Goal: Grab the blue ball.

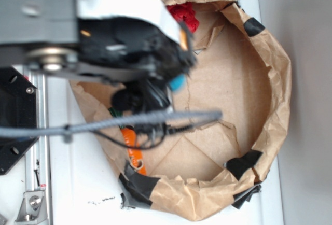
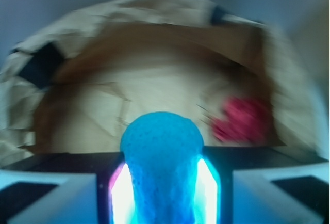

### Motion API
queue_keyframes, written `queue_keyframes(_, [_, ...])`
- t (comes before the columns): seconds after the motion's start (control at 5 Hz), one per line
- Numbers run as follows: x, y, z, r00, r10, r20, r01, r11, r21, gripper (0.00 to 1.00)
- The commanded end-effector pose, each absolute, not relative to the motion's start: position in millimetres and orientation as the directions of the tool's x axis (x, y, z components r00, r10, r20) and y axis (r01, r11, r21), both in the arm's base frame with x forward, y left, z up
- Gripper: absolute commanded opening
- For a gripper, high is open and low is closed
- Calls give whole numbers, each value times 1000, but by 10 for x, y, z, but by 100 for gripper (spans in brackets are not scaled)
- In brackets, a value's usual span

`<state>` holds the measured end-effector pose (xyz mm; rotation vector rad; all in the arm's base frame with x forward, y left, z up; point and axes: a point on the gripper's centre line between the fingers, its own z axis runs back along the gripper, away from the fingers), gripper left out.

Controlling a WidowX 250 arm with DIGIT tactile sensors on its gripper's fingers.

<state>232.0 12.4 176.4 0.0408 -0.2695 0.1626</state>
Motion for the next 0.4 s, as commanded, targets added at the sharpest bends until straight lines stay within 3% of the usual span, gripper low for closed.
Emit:
queue_keyframes(0.0, [2199, 70, 1864, 925, 297, 237, -319, 946, 61, 0])
queue_keyframes(0.2, [2175, 116, 1765, 918, 314, 242, -341, 936, 81, 0])
